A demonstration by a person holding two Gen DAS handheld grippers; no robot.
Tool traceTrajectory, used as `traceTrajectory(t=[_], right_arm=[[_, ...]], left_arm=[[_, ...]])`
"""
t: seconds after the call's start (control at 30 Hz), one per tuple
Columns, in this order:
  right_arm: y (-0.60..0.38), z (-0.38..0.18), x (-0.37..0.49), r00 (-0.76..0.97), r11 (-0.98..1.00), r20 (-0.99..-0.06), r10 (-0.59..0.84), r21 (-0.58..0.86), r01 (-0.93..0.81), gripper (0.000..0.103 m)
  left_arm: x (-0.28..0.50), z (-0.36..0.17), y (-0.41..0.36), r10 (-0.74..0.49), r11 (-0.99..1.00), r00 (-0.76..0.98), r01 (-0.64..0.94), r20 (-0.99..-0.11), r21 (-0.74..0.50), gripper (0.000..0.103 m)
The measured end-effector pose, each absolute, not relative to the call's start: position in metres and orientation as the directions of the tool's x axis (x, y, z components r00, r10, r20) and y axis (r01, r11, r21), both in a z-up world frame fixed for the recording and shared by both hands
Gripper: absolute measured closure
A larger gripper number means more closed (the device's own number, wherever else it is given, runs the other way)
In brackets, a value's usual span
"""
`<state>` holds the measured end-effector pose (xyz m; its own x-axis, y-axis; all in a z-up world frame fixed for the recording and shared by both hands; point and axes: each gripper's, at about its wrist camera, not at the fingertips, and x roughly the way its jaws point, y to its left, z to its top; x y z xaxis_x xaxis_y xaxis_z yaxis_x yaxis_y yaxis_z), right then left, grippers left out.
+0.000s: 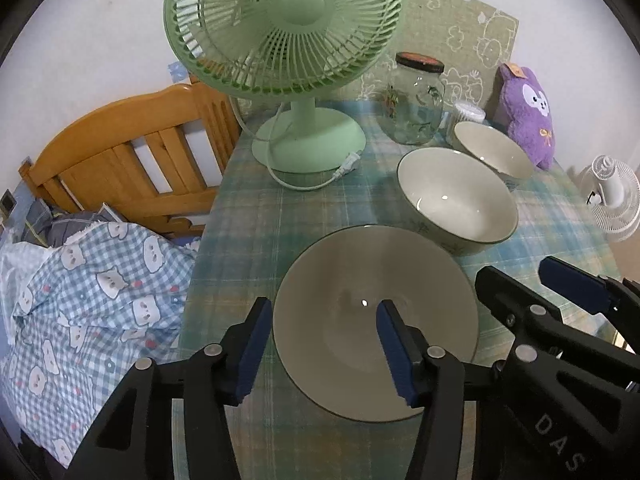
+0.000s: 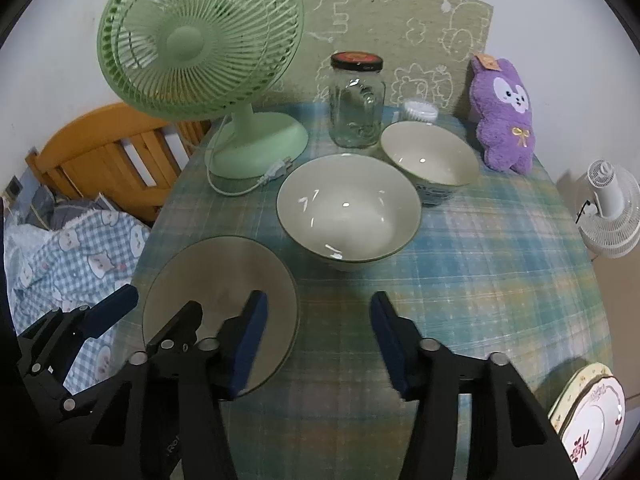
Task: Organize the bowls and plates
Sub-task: 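Move both grippers to the plain grey-green plate beside the bowls, then close both grippers on the rim of the grey-green plate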
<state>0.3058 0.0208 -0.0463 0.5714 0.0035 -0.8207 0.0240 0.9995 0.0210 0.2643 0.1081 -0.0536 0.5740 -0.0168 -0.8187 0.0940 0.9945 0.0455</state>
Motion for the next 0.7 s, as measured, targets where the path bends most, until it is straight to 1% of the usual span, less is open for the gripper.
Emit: traceTrajectory(t=[0.03, 0.1, 0.2, 0.27, 0.3, 0.37, 0.53, 0.6, 0.7], right_arm=[[0.021, -0.048, 0.307, 0.568, 0.999, -0.823, 0.002, 0.020, 0.025, 0.050], [0.023, -0.053, 0.311, 0.559, 0.999, -0.829, 0.003, 0.022, 0.028, 0.054], [0.027, -0.058, 0.316, 0.555, 0.999, -0.832, 0.003, 0.022, 0.028, 0.054], [0.029, -0.060, 0.319, 0.552, 0.999, -0.834, 0.002, 0.021, 0.029, 0.055], [0.030, -0.062, 0.321, 0.547, 0.999, -0.837, 0.003, 0.023, 0.030, 0.059], [0.032, -0.065, 0.324, 0.538, 0.999, -0.843, 0.007, 0.028, 0.030, 0.063], [0.036, -0.073, 0.329, 0.524, 0.999, -0.852, 0.009, 0.032, 0.035, 0.068], [0.038, -0.075, 0.331, 0.513, 0.999, -0.859, 0.010, 0.032, 0.035, 0.082], [0.039, -0.079, 0.334, 0.506, 0.998, -0.862, 0.014, 0.040, 0.039, 0.083]], left_arm=[[0.266, -0.056, 0.110, -0.019, 0.995, 0.567, 0.095, -0.824, 0.042, 0.048], [0.269, -0.059, 0.112, -0.027, 0.994, 0.563, 0.102, -0.826, 0.038, 0.051], [0.272, -0.062, 0.113, -0.011, 0.993, 0.567, 0.105, -0.824, 0.059, 0.054], [0.275, -0.065, 0.115, -0.019, 0.993, 0.556, 0.107, -0.831, 0.049, 0.059], [0.276, -0.066, 0.117, -0.021, 0.993, 0.553, 0.105, -0.833, 0.045, 0.059], [0.280, -0.070, 0.119, -0.024, 0.994, 0.544, 0.105, -0.839, 0.039, 0.063], [0.285, -0.076, 0.121, -0.015, 0.992, 0.534, 0.111, -0.845, 0.052, 0.071], [0.286, -0.077, 0.121, -0.005, 0.992, 0.532, 0.112, -0.847, 0.064, 0.074], [0.287, -0.079, 0.122, -0.001, 0.991, 0.530, 0.113, -0.848, 0.069, 0.078]])
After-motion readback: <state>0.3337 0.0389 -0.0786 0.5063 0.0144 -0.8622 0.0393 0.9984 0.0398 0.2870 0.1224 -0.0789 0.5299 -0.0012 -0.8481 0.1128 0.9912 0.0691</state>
